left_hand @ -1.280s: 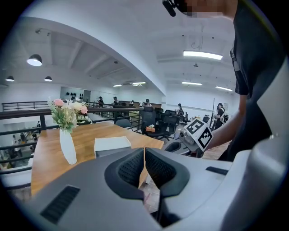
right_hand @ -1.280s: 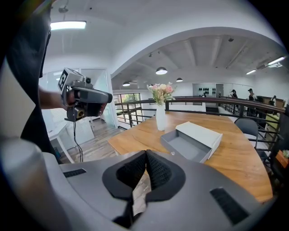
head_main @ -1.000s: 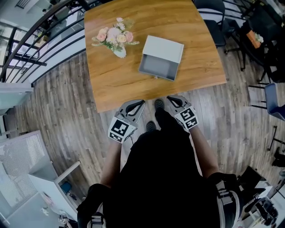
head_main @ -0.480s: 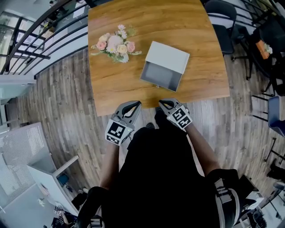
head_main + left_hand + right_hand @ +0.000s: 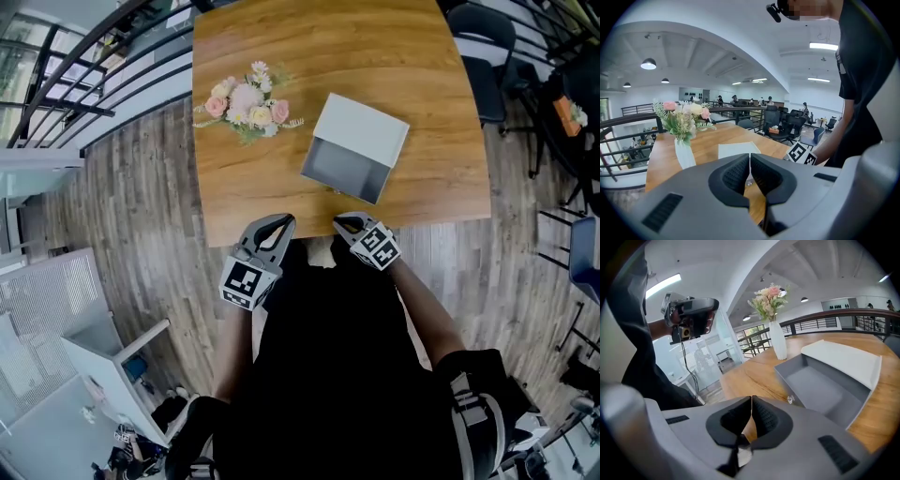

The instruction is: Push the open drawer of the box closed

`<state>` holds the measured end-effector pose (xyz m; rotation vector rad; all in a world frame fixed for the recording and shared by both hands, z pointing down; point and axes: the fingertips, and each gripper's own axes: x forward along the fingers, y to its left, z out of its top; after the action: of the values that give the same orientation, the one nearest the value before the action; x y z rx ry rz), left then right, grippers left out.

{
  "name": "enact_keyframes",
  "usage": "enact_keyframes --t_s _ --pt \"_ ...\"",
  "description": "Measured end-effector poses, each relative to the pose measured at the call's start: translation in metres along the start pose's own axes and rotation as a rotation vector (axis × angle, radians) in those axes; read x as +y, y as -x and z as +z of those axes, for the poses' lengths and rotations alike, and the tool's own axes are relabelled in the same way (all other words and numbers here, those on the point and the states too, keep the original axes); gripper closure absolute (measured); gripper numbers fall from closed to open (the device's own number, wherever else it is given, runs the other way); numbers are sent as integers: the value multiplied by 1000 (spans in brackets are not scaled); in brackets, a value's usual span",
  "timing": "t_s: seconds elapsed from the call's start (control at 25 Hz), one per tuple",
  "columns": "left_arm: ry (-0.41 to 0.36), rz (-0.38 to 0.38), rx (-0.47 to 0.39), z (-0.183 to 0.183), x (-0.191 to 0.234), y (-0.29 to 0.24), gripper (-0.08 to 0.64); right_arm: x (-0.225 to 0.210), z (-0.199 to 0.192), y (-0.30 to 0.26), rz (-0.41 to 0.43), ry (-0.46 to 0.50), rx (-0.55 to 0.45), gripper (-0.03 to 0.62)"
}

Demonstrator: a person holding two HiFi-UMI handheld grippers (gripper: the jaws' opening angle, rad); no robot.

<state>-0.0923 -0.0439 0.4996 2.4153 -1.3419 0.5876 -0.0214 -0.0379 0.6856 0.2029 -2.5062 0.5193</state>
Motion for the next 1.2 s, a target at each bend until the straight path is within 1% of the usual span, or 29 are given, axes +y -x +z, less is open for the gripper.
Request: enact_keyframes --t_s 0.12,0.2,0.44,0.56,0.64,0.72,0.8,0.88,1.04,1.2 --pt "-24 -36 -10 12 5 -8 531 -11 -3 -5 -21 -11 7 574" --pt "-36 -59 -17 15 11 -13 531 -18 -3 -10 -44 -38 3 574" --pt "-58 -139 -8 20 32 -17 531 -33 -9 -19 -139 -198 -18 569" --pt "-77 -186 -3 22 43 -17 531 -41 -8 -26 -210 -250 -35 569" --pt "-92 -211 -34 26 51 -14 531 -49 -9 -31 -268 -289 -49 569" --pt "-96 -224 -58 31 62 -9 532 -57 -10 -35 -326 -351 -78 566" --pt "-98 -243 -66 32 72 -6 531 -64 -14 -37 -382 -411 -86 552" --pt "-107 -267 -62 31 80 -4 531 -68 -15 -39 -426 -451 -87 531" --pt "-127 -290 -69 28 95 0 531 -74 -18 -48 -488 -502 -96 512" --pt "-142 -304 -53 25 106 3 531 -82 -19 -52 -566 -536 -111 502"
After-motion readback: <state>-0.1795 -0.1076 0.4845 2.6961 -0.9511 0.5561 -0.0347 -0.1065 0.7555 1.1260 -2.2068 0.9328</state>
